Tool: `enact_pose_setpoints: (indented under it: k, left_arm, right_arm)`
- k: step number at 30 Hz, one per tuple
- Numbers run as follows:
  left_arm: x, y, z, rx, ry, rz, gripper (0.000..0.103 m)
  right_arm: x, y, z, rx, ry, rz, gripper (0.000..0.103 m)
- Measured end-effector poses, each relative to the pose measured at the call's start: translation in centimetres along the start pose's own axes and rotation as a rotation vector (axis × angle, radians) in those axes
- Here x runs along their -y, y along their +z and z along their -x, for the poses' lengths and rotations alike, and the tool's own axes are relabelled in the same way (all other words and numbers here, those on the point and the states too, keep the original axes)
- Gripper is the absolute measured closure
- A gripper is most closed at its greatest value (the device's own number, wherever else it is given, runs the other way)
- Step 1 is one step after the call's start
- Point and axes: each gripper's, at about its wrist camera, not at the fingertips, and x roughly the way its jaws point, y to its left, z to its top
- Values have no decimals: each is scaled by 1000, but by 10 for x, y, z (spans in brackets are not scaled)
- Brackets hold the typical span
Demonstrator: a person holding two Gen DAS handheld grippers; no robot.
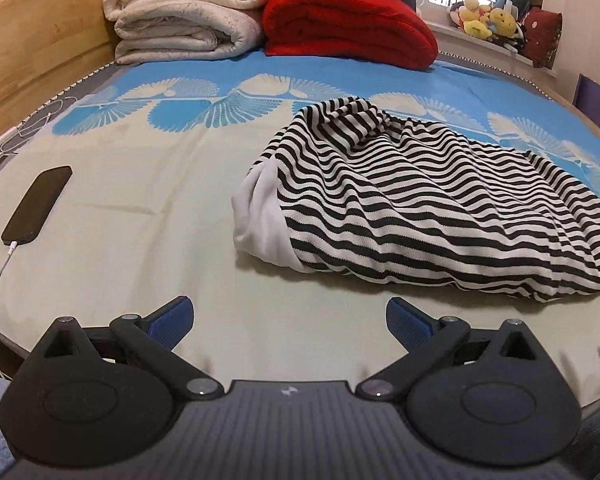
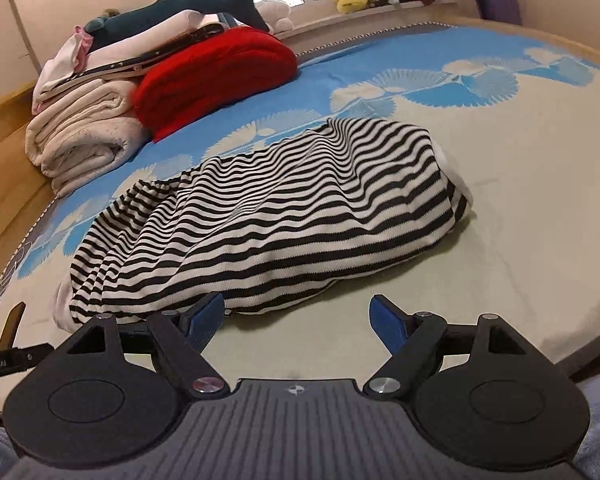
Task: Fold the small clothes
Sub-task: 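Move the right gripper to the white-lined end of the striped bundle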
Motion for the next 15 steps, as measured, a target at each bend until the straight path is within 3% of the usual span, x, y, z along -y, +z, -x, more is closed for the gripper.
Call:
enact_pose_setpoints:
  k: [4,15]
  left_arm:
    - [-1,3,-9,-18,6,-1,1]
    - [-8,17,-36,-59,-8,11,1]
  right_arm:
    - [13,2,-11,-19,-21,-62,22]
    - [79,11,-45,-77,-66,-470,22]
